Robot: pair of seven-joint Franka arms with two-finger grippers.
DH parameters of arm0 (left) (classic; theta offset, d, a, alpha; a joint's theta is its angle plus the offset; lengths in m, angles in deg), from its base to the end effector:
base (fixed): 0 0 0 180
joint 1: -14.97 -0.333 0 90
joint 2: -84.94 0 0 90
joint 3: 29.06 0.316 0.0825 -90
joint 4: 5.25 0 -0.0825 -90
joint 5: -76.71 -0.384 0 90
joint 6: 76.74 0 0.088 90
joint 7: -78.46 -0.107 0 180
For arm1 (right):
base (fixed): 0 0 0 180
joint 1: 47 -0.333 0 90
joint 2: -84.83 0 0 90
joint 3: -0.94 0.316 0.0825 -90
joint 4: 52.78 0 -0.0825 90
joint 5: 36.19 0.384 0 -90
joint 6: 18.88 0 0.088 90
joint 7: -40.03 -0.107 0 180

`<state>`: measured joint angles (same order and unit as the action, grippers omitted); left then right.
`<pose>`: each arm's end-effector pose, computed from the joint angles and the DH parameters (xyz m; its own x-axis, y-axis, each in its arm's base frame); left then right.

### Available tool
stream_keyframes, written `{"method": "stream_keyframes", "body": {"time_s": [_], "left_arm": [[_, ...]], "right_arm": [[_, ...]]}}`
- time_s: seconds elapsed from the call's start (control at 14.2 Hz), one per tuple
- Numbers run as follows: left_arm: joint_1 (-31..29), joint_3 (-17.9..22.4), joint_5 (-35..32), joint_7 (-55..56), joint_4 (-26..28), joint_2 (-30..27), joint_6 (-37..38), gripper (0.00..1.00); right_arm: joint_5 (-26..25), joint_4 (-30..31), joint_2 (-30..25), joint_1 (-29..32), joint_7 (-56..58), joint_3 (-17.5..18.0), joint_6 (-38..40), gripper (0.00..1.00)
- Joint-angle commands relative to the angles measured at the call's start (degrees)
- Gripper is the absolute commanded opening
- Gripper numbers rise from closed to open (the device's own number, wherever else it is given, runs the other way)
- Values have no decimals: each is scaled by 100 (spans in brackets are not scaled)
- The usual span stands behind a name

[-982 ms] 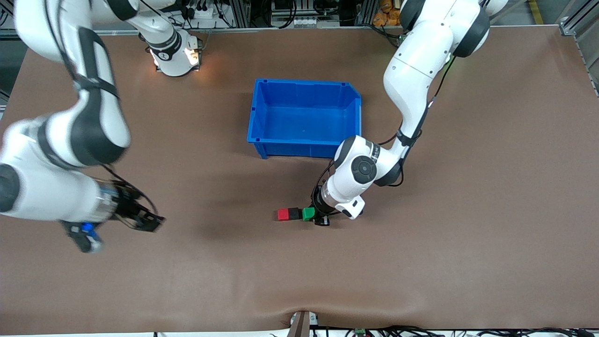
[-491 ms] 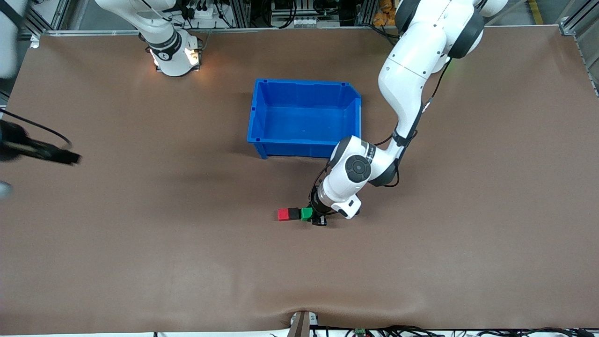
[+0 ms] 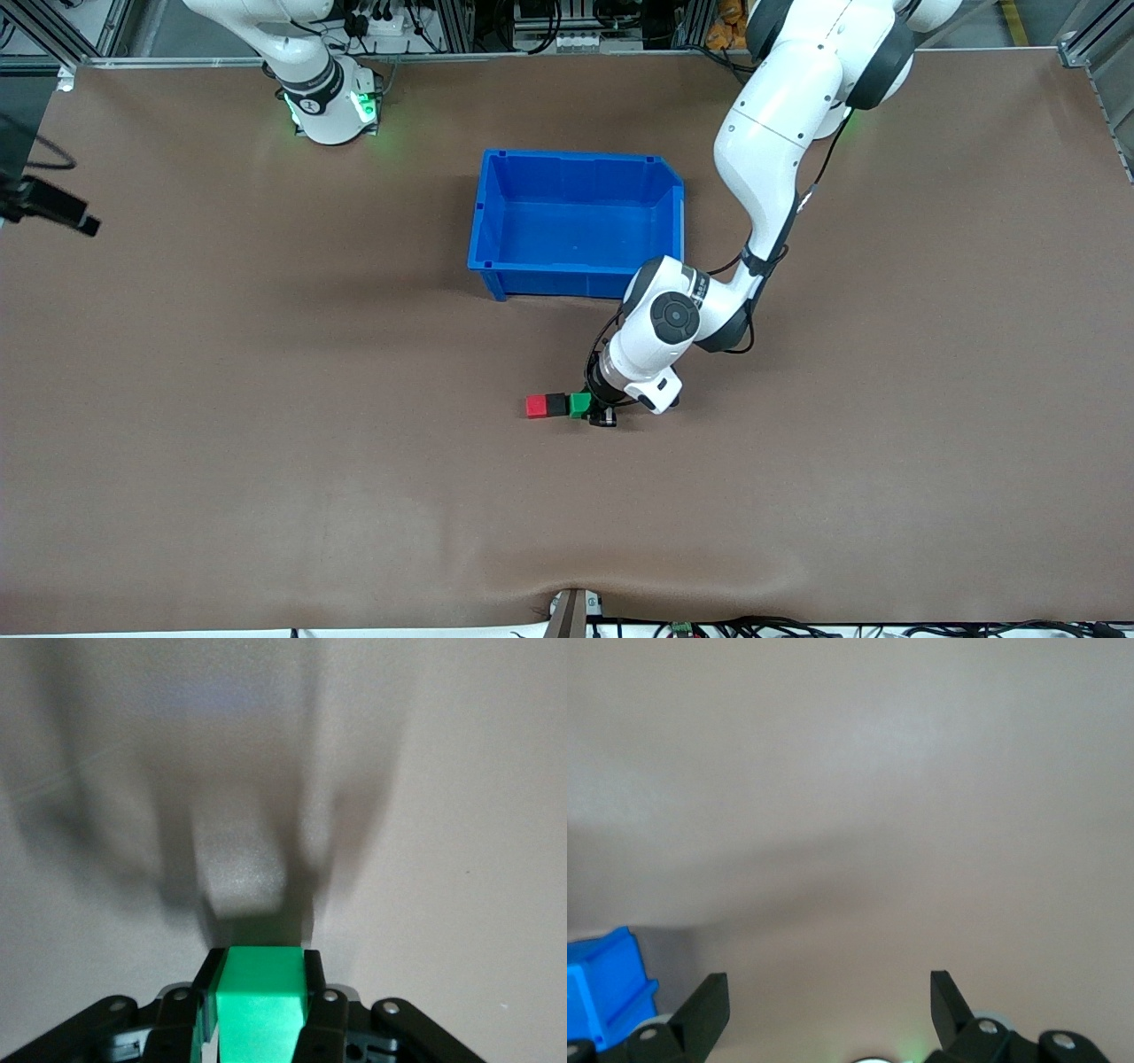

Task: Attach green and red cubes to black cube
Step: 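Withdraw the right gripper while the left gripper presses green against black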

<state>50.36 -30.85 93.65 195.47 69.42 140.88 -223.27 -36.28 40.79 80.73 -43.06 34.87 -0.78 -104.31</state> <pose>0.6173 -0.4549 0.1752 -0.0436 0.9435 -0.3284 0.9914 0.0816 0.1027 0.5205 -0.0524 0.6272 0.9798 -0.1874 -0.0703 -0.1874 -0.9823 0.0058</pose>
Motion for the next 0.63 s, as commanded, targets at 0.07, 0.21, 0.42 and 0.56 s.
{"method": "stream_keyframes", "body": {"time_s": [0.07, 0.21, 0.42, 0.56], "left_arm": [[161, 100, -77, 15, -181, 322, 20, 22], [170, 100, -86, 7, -181, 322, 20, 57], [188, 91, -261, 7, -181, 243, 107, 100], [179, 100, -279, 7, -199, 147, 318, 100]], "right_arm": [[-95, 449, -374, 45, -10, 50, -283, 100], [-244, -877, 196, 88, 15, 50, 664, 100], [-165, -1069, 314, 98, 33, 50, 853, 100], [-96, -1130, 349, 159, 16, 50, 687, 100]]}}
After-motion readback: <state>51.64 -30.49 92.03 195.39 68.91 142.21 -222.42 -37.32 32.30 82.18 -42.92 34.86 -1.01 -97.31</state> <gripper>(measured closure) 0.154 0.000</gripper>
